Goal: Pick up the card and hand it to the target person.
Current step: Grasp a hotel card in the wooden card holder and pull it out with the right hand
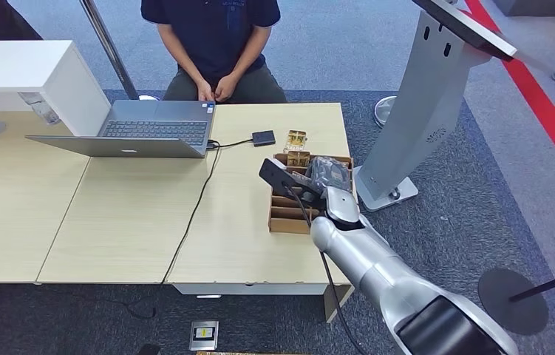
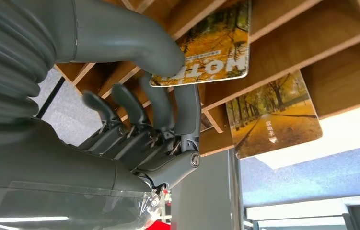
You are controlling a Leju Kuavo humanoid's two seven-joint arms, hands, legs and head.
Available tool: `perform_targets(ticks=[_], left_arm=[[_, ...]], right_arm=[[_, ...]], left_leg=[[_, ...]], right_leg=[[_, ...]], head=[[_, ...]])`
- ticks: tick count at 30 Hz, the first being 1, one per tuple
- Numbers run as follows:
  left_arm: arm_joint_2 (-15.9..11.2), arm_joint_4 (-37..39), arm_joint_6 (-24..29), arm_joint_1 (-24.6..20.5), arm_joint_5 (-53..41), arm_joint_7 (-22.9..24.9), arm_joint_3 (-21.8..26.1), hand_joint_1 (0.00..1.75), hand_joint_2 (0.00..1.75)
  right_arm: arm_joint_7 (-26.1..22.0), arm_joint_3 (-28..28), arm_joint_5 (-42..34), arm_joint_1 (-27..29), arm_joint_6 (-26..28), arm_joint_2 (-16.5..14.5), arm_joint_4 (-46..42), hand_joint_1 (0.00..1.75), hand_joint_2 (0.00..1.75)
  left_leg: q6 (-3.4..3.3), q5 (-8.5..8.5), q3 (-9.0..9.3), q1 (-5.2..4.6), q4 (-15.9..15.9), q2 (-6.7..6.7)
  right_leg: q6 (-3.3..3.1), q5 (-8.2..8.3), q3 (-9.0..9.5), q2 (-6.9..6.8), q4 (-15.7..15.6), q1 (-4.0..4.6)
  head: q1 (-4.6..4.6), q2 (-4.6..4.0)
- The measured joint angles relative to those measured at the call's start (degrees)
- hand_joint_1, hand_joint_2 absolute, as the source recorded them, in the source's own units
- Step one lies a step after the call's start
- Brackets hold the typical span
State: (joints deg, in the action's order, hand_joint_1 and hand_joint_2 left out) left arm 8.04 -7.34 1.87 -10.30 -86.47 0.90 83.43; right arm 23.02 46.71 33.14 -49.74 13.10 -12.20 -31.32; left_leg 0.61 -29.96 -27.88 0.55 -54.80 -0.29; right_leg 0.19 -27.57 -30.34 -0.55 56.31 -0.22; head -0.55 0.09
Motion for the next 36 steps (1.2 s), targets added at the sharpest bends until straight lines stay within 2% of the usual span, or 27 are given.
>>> perform_targets(ticks=[13, 30, 36], left_arm=[[-0.01, 0.0, 0.51, -0.14, 0.21, -0.7, 0.02, 0.0, 0.0], [-0.02, 0.0, 0.45, -0.27, 0.09, -1.1, 0.02, 0.0, 0.0], [-0.02, 0.0, -0.15, -1.15, 0.0, -0.3, -0.03, 0.0, 0.0]], right_arm=[[-1.31, -0.03, 0.13, 0.16, 0.28, 0.49, -0.86, 1.75, 1.75], [-1.44, -0.27, 0.64, -1.16, -0.46, 2.75, -20.43, 1.75, 1.75], [-5.88, -0.27, -1.58, -4.58, 0.91, 2.68, -20.01, 1.75, 1.75]], left_leg=[[0.0, 0.0, 0.0, 0.0, 0.0, 0.0], [0.0, 0.0, 0.0, 0.0, 0.0, 0.01], [0.0, 0.0, -0.01, 0.0, 0.0, 0.0]], right_leg=[[0.0, 0.0, 0.02, 0.0, 0.0, 0.0], [0.0, 0.0, 0.0, 0.01, 0.0, 0.0], [0.0, 0.01, 0.01, 0.01, 0.0, 0.0]], head=[[0.0, 0.0], [0.0, 0.0], [0.0, 0.0]])
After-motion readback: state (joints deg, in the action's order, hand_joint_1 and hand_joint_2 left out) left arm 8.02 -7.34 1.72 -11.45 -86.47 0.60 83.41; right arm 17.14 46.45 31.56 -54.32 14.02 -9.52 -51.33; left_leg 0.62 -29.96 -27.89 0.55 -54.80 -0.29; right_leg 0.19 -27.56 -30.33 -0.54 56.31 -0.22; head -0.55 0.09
